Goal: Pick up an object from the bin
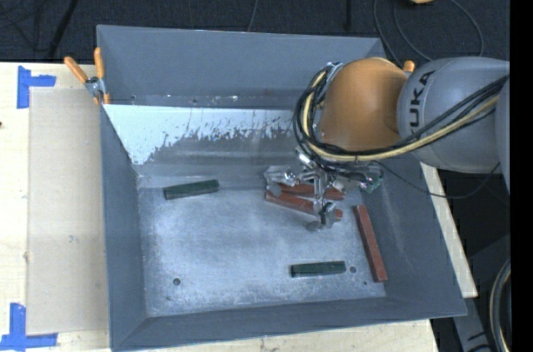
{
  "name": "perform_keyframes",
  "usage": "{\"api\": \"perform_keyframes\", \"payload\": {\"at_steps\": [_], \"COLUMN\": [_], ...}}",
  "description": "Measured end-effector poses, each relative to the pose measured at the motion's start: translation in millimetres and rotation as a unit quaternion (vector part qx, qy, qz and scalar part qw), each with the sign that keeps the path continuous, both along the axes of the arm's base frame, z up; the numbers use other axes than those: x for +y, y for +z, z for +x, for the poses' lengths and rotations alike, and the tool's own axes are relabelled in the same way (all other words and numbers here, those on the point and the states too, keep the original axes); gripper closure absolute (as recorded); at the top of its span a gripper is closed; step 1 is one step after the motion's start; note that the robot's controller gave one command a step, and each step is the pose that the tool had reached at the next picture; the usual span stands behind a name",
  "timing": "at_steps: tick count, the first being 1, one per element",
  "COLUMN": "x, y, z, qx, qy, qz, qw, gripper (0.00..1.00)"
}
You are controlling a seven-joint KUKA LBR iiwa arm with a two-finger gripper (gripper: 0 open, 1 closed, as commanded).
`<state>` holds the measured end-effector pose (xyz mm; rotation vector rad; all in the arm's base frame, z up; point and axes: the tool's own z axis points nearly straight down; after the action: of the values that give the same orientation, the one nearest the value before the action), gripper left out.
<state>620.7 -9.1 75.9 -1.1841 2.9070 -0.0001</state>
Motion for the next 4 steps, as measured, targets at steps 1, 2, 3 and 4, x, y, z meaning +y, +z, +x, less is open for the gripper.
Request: {"api": "perform_keyframes", "payload": {"at_steps": [1, 2, 3, 4], "x": [0, -16, -63, -64], "y": [0, -2, -3, -5], "z": [0.0, -11.7, -1.2, -2.9], "qx": [0.0002, -0.0004, -0.0022, 0.0002], "qy": [0.000, -0.031, -0.108, -0.109], "qz": [0.000, 0.002, 0.001, 0.000], "qw": [1.0000, 0.9995, 0.9941, 0.9941], "gripper": [0.00, 0.00, 1.00, 0.00]}}
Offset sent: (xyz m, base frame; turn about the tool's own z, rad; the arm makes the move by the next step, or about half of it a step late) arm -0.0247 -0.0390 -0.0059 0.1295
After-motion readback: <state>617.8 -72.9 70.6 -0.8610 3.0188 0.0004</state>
